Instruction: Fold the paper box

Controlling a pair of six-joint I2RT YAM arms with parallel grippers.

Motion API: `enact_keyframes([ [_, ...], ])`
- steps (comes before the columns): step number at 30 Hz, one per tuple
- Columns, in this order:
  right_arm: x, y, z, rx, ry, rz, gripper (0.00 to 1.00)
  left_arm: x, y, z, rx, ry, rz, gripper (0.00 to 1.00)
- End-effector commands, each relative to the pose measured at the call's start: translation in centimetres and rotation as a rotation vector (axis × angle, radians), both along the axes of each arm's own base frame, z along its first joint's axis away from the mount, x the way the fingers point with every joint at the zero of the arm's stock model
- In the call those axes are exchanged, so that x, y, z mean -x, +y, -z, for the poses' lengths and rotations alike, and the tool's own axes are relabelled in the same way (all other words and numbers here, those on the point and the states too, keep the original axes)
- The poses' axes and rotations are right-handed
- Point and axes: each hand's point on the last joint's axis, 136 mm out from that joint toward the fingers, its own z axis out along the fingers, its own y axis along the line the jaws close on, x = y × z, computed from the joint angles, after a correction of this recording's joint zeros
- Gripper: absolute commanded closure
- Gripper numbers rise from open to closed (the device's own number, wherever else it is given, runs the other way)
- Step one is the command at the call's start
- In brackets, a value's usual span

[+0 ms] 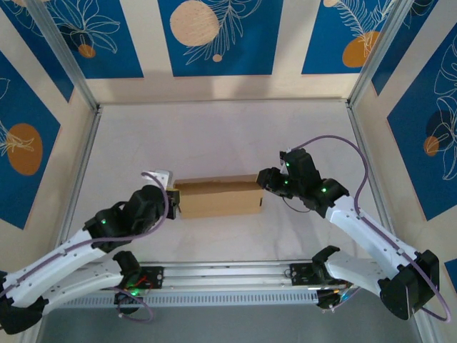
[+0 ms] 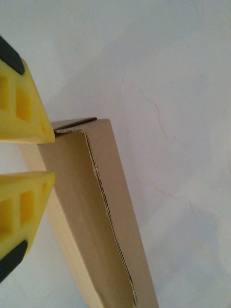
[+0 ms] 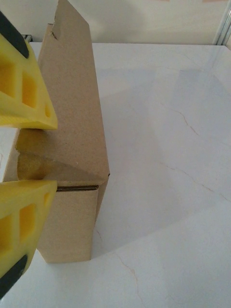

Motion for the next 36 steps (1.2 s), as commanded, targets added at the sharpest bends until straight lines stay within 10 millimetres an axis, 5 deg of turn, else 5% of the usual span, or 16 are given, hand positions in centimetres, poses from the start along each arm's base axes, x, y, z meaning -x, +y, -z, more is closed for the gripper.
enact_keyframes([
  [1, 2.2, -2.3, 4.3, 0.147, 0.136, 0.027, 0.68, 0.5, -0.2, -2.3, 0.091, -0.031, 0.019, 0.81],
  [6, 2.6, -2.2, 4.6, 0.165, 0.132, 0.009, 0.68, -1.2, 1.8, -3.4, 0.036, -0.018, -0.156, 0.54],
  [11, 3.0, -2.2, 4.7, 0.164, 0.127, 0.000, 0.69, -3.6, 2.4, -1.7, -0.011, 0.060, -0.254, 0.49],
  [15, 3.2, -2.4, 4.7, 0.175, 0.124, -0.004, 0.69, -4.9, 2.3, 1.2, 0.033, 0.151, -0.281, 0.49],
  [21, 3.4, -2.6, 5.0, 0.184, 0.128, -0.002, 0.69, -3.7, 0.8, 5.3, 0.107, 0.248, -0.223, 0.57],
  [36, 4.4, -2.6, 6.7, 0.212, 0.173, -0.001, 0.60, -0.4, 3.6, 11.8, 0.010, 0.353, -0.278, 0.73],
])
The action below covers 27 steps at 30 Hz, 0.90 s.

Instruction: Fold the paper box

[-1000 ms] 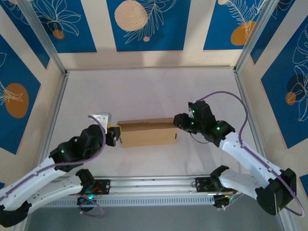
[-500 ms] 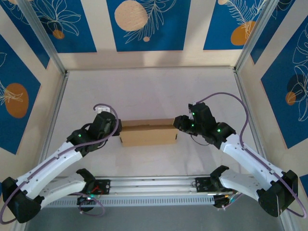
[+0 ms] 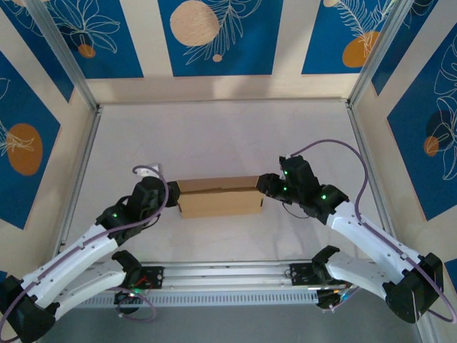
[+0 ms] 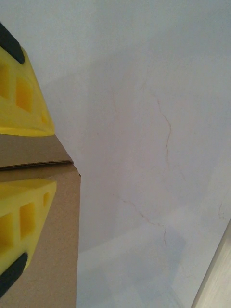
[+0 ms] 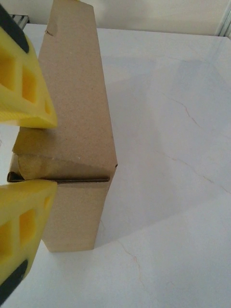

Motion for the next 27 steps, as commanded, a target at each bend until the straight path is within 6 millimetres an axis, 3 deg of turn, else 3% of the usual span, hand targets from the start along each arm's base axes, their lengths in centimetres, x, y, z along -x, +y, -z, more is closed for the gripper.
enact_keyframes([
  [1, 3.4, -2.3, 5.3, 0.156, 0.196, -0.001, 0.58, 3.7, 2.5, 7.1, -0.195, 0.232, 0.024, 0.73],
  [7, 2.6, -1.6, 2.7, 0.141, 0.133, -0.056, 0.46, 4.0, 2.5, 7.2, -0.236, 0.232, 0.042, 0.74],
  [14, 1.2, -1.9, 1.2, 0.084, 0.102, -0.048, 0.46, 3.9, 2.5, 7.1, -0.248, 0.230, 0.044, 0.74],
  [20, 0.9, -2.3, 3.4, 0.084, 0.165, -0.030, 0.56, 3.9, 2.6, 7.3, -0.250, 0.234, 0.041, 0.75],
  [27, 3.6, -3.0, 8.5, 0.065, 0.344, 0.037, 0.69, 5.0, 3.3, 9.5, -0.268, 0.320, 0.013, 0.79],
])
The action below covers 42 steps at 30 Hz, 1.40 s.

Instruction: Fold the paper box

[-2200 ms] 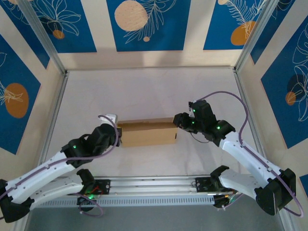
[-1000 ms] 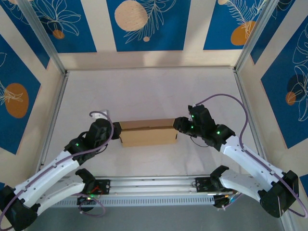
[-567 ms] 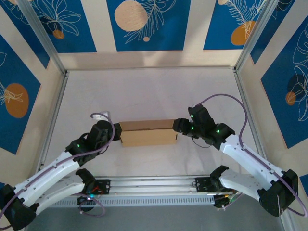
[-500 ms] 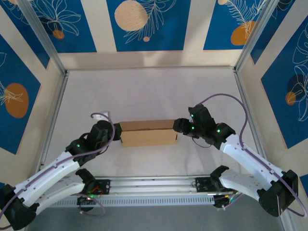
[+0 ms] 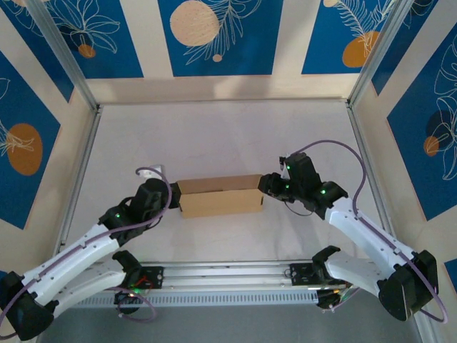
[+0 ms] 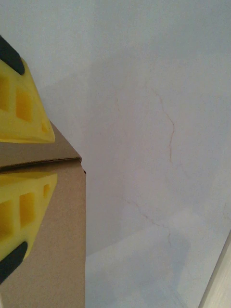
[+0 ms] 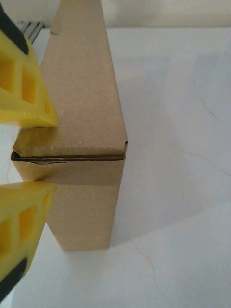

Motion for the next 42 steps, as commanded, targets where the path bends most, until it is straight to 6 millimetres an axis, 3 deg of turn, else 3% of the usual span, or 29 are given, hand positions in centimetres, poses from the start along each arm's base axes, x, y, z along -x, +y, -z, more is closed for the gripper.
enact_keyframes([
  [1, 4.5, -2.6, 7.6, 0.108, 0.294, 0.064, 0.71, 5.1, 3.6, 9.4, -0.242, 0.337, 0.009, 0.80],
  [4, 5.4, -2.9, 8.7, 0.107, 0.337, 0.081, 0.77, 6.0, 3.3, 11.2, -0.216, 0.403, 0.010, 0.83],
  [7, 5.1, -3.1, 7.9, 0.114, 0.301, 0.071, 0.79, 6.2, 3.0, 11.4, -0.200, 0.415, 0.018, 0.86],
  [11, 3.6, -2.6, 3.7, 0.096, 0.147, 0.019, 0.72, 5.2, 2.7, 8.2, -0.181, 0.320, 0.041, 0.84],
  [14, 2.8, -2.4, 0.3, 0.086, 0.017, -0.019, 0.63, 4.6, 2.8, 5.7, -0.173, 0.251, 0.046, 0.69],
  [17, 2.4, -1.7, -1.6, 0.060, -0.063, -0.071, 0.54, 4.0, 2.4, 3.8, -0.168, 0.190, 0.071, 0.58],
  [22, 2.1, -1.7, -2.4, 0.089, -0.115, -0.111, 0.49, 3.3, 1.9, 1.4, -0.157, 0.127, 0.098, 0.52],
  [27, 1.7, -1.7, -3.5, 0.071, -0.148, -0.148, 0.51, 2.8, 2.5, -1.0, -0.167, 0.070, 0.082, 0.50],
  [31, 1.7, -0.9, -3.6, 0.040, -0.133, -0.187, 0.50, 2.7, 1.4, -2.4, -0.102, 0.033, 0.129, 0.49],
  [38, 1.4, 0.3, -3.4, -0.028, -0.061, -0.166, 0.45, 3.2, -0.2, 0.2, -0.075, 0.107, 0.191, 0.48],
  [42, 0.2, -0.5, -3.1, 0.026, -0.065, -0.123, 0.42, 3.3, 0.2, -0.3, -0.064, 0.098, 0.165, 0.47],
])
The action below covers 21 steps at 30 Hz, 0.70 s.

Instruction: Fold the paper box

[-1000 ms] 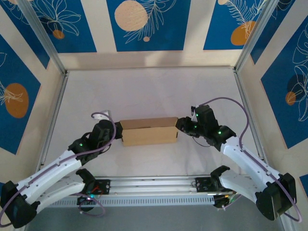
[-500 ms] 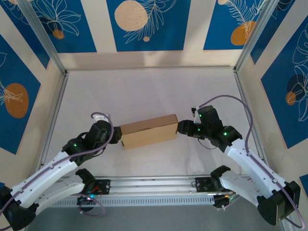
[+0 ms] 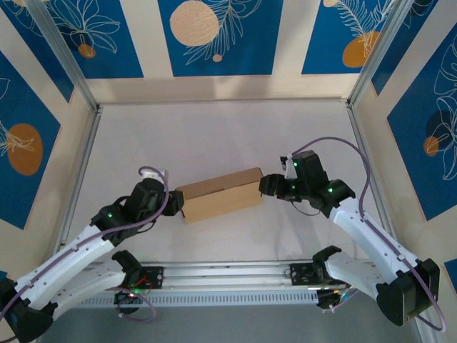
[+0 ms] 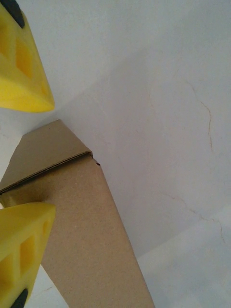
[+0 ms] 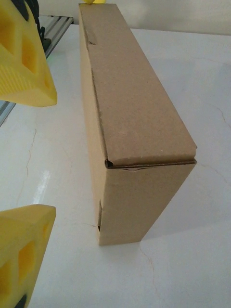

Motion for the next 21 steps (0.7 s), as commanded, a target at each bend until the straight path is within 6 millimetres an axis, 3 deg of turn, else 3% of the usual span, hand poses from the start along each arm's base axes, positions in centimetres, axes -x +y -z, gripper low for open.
enact_keyframes([
  [1, -1.2, 0.0, -1.5, -0.002, -0.039, 0.011, 0.43, 0.4, 0.4, -0.1, 0.009, 0.012, -0.010, 0.47],
  [4, -2.3, 0.1, -2.1, 0.022, -0.087, -0.033, 0.43, 0.4, 1.5, -1.6, 0.014, -0.013, -0.064, 0.47],
  [8, -3.7, 0.0, -2.0, 0.083, -0.094, -0.088, 0.42, 0.4, 1.4, -2.6, 0.086, 0.005, -0.083, 0.47],
  [16, -4.9, 0.9, -0.9, 0.020, -0.016, -0.139, 0.38, 0.7, -0.8, -0.4, 0.245, 0.162, -0.083, 0.47],
  [21, -5.2, 1.5, 0.2, 0.001, 0.019, -0.154, 0.43, 0.8, -1.7, 1.5, 0.295, 0.238, -0.085, 0.50],
])
